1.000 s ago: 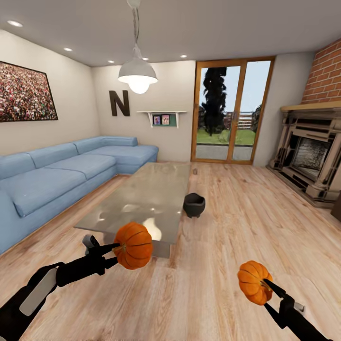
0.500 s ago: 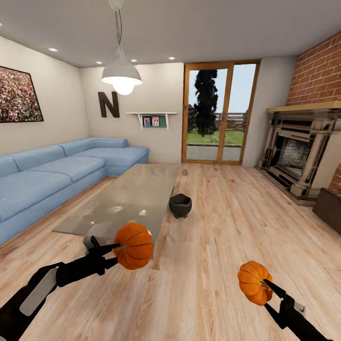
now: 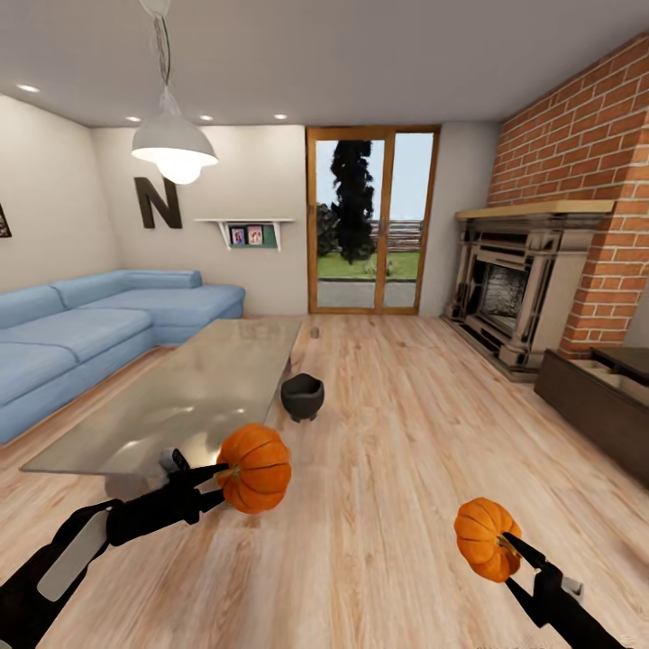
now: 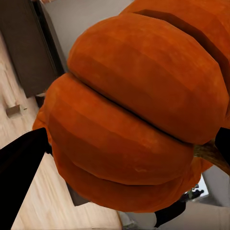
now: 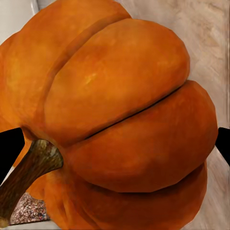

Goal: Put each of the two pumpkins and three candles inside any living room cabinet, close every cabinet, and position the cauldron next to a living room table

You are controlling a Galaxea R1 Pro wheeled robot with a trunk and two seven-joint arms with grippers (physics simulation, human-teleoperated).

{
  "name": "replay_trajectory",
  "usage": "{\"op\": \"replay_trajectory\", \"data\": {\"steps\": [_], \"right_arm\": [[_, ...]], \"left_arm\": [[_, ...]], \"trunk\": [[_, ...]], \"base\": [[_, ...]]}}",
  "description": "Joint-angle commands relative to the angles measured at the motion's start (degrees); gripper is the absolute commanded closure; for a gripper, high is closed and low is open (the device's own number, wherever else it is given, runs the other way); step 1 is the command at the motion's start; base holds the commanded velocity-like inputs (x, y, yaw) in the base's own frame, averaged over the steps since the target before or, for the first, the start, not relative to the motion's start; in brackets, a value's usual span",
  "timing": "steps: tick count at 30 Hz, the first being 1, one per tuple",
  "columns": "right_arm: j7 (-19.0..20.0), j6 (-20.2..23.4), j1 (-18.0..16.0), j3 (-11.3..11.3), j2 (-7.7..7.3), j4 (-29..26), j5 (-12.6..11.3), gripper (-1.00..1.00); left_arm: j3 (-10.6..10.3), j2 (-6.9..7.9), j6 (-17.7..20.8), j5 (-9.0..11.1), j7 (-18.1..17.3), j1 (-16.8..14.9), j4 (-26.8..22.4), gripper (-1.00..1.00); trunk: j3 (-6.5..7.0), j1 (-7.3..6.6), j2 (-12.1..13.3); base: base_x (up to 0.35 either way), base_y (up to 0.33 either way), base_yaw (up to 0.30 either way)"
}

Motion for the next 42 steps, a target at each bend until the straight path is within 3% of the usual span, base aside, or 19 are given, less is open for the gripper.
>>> {"op": "replay_trajectory", "data": {"steps": [1, 17, 28, 42], "right_arm": [[0.1, 0.7, 0.0, -0.2, 0.05, 0.5, -0.7, 1.00], [0.4, 0.6, -0.1, -0.2, 0.06, 1.6, -0.8, 1.00], [0.6, 0.6, -0.1, -0.2, 0.06, 1.6, -0.8, 1.00], [0.0, 0.7, -0.1, -0.2, 0.06, 1.6, -0.9, 1.00]], "left_arm": [[-0.1, 0.04, 0.5, 0.7, -0.1, -0.1, 0.0, 1.00], [-0.1, 0.11, 0.5, 0.7, 0.0, -0.1, 0.0, 1.00], [-0.1, 0.11, 0.5, 0.7, 0.0, -0.1, 0.0, 1.00], [-0.1, 0.08, 0.5, 0.7, 0.0, -0.1, 0.1, 1.00]], "trunk": [[0.00, 0.00, 0.0], [0.72, 0.00, 0.0], [0.94, 0.00, 0.0], [0.78, 0.00, 0.0]], "base": [[0.081, -0.091, -0.258], [0.202, -0.031, -0.268], [0.262, -0.202, -0.269], [0.286, -0.123, -0.019]]}}
